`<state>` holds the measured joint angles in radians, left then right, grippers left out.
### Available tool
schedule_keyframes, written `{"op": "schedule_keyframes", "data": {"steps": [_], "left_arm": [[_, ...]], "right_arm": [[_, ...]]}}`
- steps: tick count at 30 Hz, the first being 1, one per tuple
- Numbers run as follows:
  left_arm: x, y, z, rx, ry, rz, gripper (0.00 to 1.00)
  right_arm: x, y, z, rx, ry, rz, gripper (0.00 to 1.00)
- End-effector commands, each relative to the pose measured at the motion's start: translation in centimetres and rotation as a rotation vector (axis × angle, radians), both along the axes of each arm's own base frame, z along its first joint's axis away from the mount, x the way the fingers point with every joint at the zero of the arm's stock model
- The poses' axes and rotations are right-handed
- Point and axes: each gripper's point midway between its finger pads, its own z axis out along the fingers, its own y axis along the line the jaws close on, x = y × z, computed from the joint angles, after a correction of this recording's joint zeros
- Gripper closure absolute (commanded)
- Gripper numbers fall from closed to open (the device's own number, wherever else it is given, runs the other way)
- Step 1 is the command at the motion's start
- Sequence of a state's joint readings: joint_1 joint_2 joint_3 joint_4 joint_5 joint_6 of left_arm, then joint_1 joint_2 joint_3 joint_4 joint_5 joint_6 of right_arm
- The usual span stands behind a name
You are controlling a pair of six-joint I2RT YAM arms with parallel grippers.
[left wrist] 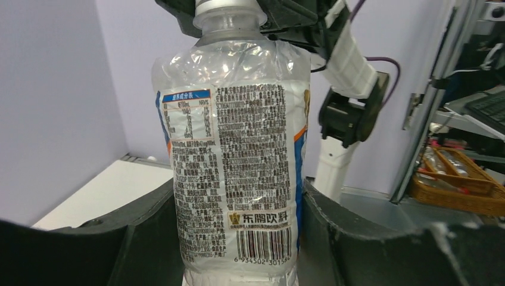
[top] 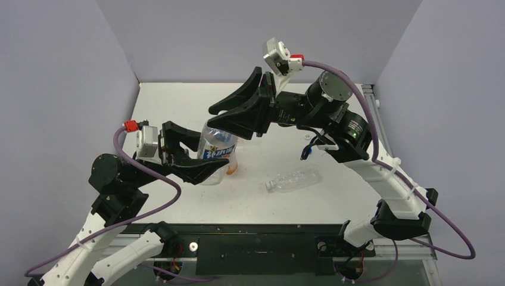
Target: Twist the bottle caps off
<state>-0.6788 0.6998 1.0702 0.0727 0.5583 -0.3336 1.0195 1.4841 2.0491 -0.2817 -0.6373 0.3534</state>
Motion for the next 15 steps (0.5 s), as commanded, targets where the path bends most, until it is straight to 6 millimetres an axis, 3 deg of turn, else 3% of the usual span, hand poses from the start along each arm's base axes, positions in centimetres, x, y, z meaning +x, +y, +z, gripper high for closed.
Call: {"op": "schedule_keyframes", "data": {"steps": [1,3,4,5,6,7,8,10,14,15], "left_arm": [[-0.6,-0.5,0.9,-0.022,0.052,-0.071,0.60],[-0.5,-0.6,0.7,-0.016,0.048,-0.069,0.61],[-0.1,-0.6,0.4,-0.012,0.039,-0.051,0.61],[0.2,-0.6,0.2,-0.007,0.030,-0.034,0.61],[1.1,-0.6,-0.3,0.006,0.011,0.008,0.61],[1.7,-0.5,-0.6,0.017,0.000,0.038,0.61],[2.8,-0.3,-1.1,0.031,-0.029,0.100,0.61],[4.6,0.2,-1.9,0.058,-0.071,0.205,0.61],[7.1,1.2,-3.5,0.121,-0.148,0.354,0.60],[7.4,1.3,-3.6,0.127,-0.161,0.371,0.59]], "right_arm": [[-6.8,-2.5,1.2,0.028,-0.075,0.327,1.00],[-6.0,-2.5,1.1,0.026,-0.065,0.295,0.94],[-4.3,-2.4,1.1,0.021,-0.045,0.207,0.82],[-2.9,-2.3,1.1,0.020,-0.028,0.125,0.51],[0.5,-2.5,1.2,0.023,0.008,-0.082,0.37],[2.0,-2.9,1.2,0.029,0.026,-0.180,0.25],[4.7,-3.8,1.1,0.036,0.063,-0.352,0.23],[7.3,-5.2,0.7,0.043,0.113,-0.527,0.21],[9.7,-5.6,-1.2,-0.014,0.180,-0.713,0.19],[10.0,-4.5,-2.3,-0.053,0.189,-0.725,0.18]]}}
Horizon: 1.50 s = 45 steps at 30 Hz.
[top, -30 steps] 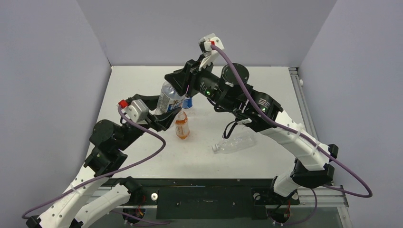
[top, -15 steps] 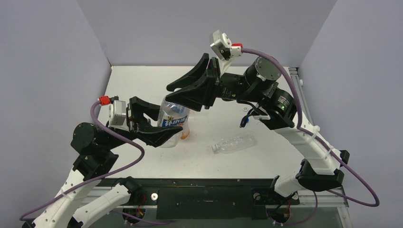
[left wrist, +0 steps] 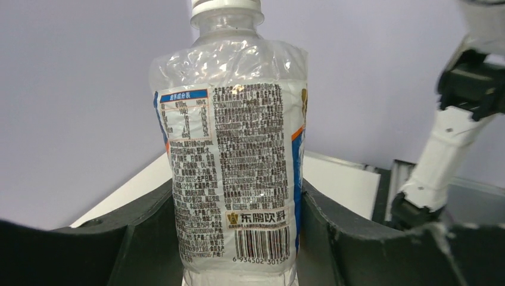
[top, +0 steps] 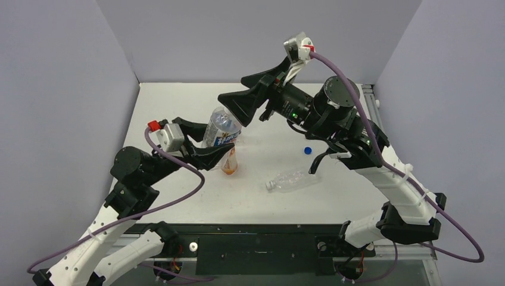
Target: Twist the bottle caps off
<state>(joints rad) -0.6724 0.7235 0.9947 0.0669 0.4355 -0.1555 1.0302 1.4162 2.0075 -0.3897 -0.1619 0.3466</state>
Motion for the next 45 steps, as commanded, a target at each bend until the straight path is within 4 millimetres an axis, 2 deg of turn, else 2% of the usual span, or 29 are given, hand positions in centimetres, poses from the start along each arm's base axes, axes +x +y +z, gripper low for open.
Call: {"op": "schedule_keyframes", "data": {"steps": [1,2,3,6,13,18,23,28,32,35,36,37,42,45], "left_arm": [[3.3,1.8,-0.4,0.059,-0.131,0.214,0.59],[3.5,1.9,-0.7,0.070,-0.141,0.226,0.59],[3.7,2.0,-0.8,0.074,-0.142,0.236,0.59],[4.0,2.1,-1.0,0.080,-0.140,0.253,0.60],[4.1,2.5,-0.8,0.065,-0.137,0.274,0.61],[4.0,2.6,-0.8,0.059,-0.137,0.275,0.61],[4.0,2.5,-1.0,0.061,-0.130,0.273,0.61],[3.9,2.3,-1.4,0.060,-0.106,0.254,0.61],[3.1,1.7,-1.6,0.025,-0.042,0.198,0.59],[1.7,1.1,-1.0,-0.019,0.020,0.109,0.59],[1.2,0.9,-0.7,-0.043,0.043,0.081,0.59],[0.5,0.6,-0.4,-0.047,0.046,0.039,0.59],[-2.7,-0.5,0.7,-0.072,0.136,-0.151,0.56],[-3.8,-0.8,0.7,-0.061,0.152,-0.214,0.55]], "right_arm": [[3.8,-1.9,-1.5,-0.070,0.079,-0.319,0.18],[4.0,-0.5,-2.7,-0.111,0.091,-0.324,0.18],[4.2,-1.0,-2.6,-0.129,0.094,-0.358,0.18],[4.4,0.4,-3.6,-0.183,0.104,-0.379,0.22],[4.7,0.6,-4.0,-0.161,0.127,-0.396,0.36],[4.9,0.7,-4.1,-0.111,0.166,-0.374,0.53],[4.5,0.8,-3.8,-0.072,0.169,-0.340,0.79],[3.4,1.2,-2.7,-0.049,0.134,-0.272,1.00],[1.7,1.5,-0.9,-0.018,0.063,-0.144,1.00],[-1.3,1.9,1.2,0.047,-0.011,0.062,1.00],[-2.3,1.9,1.0,0.047,-0.030,0.137,1.00],[-3.1,1.7,2.1,0.090,-0.060,0.182,1.00],[-8.5,1.4,2.1,0.094,-0.156,0.519,1.00],[-10.1,1.3,1.5,0.068,-0.167,0.623,1.00]]}}
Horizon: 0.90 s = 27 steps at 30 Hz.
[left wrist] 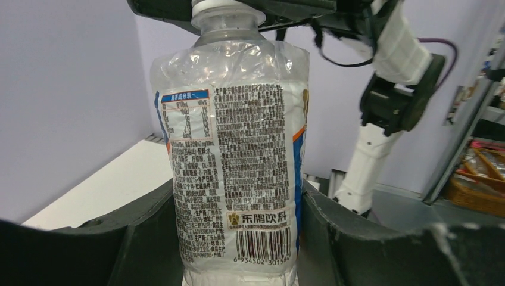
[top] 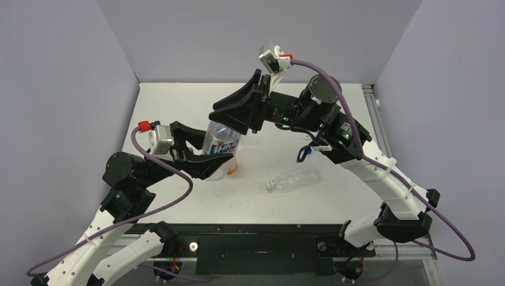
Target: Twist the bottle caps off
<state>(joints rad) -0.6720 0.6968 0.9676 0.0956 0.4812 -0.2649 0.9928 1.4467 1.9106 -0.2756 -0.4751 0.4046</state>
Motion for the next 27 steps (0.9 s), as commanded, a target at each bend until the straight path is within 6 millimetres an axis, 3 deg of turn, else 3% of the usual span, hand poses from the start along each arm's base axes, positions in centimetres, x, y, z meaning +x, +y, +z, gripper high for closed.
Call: {"op": "schedule_keyframes", "data": {"steps": [1,5,6,7,8,10,12,15,18,22,27], "left_arm": [[-2.3,-0.7,0.8,-0.014,0.087,-0.144,0.55],[-2.2,-0.6,0.9,-0.014,0.079,-0.140,0.55],[-2.2,-0.7,0.8,-0.012,0.076,-0.139,0.54],[-2.1,-0.6,0.7,-0.008,0.068,-0.130,0.54],[-1.9,-0.6,0.5,-0.003,0.066,-0.121,0.55],[-1.0,-0.4,0.2,0.012,0.039,-0.072,0.55],[0.3,-0.1,-0.3,0.041,-0.027,0.004,0.56],[2.4,0.8,-0.3,0.050,-0.083,0.134,0.56],[4.1,1.7,-0.2,0.064,-0.144,0.246,0.56],[4.8,2.2,0.0,0.076,-0.187,0.298,0.57],[4.8,2.3,0.0,0.083,-0.205,0.305,0.57]], "right_arm": [[-8.0,-2.2,4.0,0.108,-0.163,0.372,1.00],[-7.4,-2.5,3.3,0.078,-0.173,0.335,0.97],[-6.9,-2.6,3.2,0.072,-0.176,0.309,0.78],[-5.5,-2.7,3.0,0.053,-0.167,0.221,0.66],[-4.6,-2.9,3.1,0.050,-0.164,0.160,0.38],[0.3,-4.4,3.7,0.057,-0.109,-0.152,0.23],[3.2,-5.8,3.4,0.048,-0.045,-0.341,0.20],[4.8,-6.3,2.6,0.031,0.026,-0.465,0.19],[6.3,-5.9,0.6,-0.078,0.080,-0.579,0.19],[6.4,-4.2,-0.7,-0.152,0.102,-0.583,0.25],[6.0,-3.0,-1.0,-0.148,0.121,-0.540,0.34]]}}
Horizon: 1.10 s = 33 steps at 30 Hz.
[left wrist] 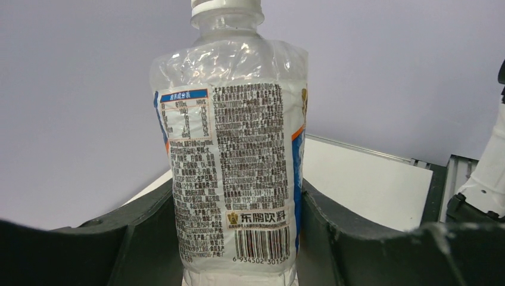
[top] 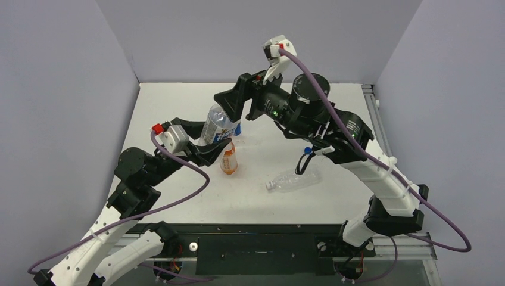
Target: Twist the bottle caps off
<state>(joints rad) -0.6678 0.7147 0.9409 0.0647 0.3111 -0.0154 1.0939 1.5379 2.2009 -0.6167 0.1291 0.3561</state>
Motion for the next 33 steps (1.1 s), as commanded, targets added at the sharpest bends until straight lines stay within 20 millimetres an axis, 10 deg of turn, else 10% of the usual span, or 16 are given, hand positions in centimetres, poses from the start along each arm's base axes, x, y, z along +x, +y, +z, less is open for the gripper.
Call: {"op": "schedule_keyframes", "data": {"steps": [1,9,15,23,33], "left_arm": [[0.5,1.1,2.1,-0.024,-0.097,0.068,0.57],[1.3,1.4,2.1,-0.020,-0.108,0.112,0.60],[1.6,1.3,1.6,-0.008,-0.098,0.116,0.60],[0.9,0.5,1.8,-0.083,0.037,0.041,0.58],[-8.5,-3.2,2.6,-0.059,0.217,-0.533,0.51]], "right_arm": [[0.6,0.3,-1.5,-0.033,0.049,-0.034,0.36],[0.5,0.7,-1.3,-0.008,0.064,-0.019,0.56],[0.4,1.0,-1.4,-0.002,0.066,-0.009,0.98],[-1.4,1.0,0.0,0.007,-0.022,0.163,1.00],[-10.4,0.7,1.1,0.030,-0.239,0.700,1.00]]}}
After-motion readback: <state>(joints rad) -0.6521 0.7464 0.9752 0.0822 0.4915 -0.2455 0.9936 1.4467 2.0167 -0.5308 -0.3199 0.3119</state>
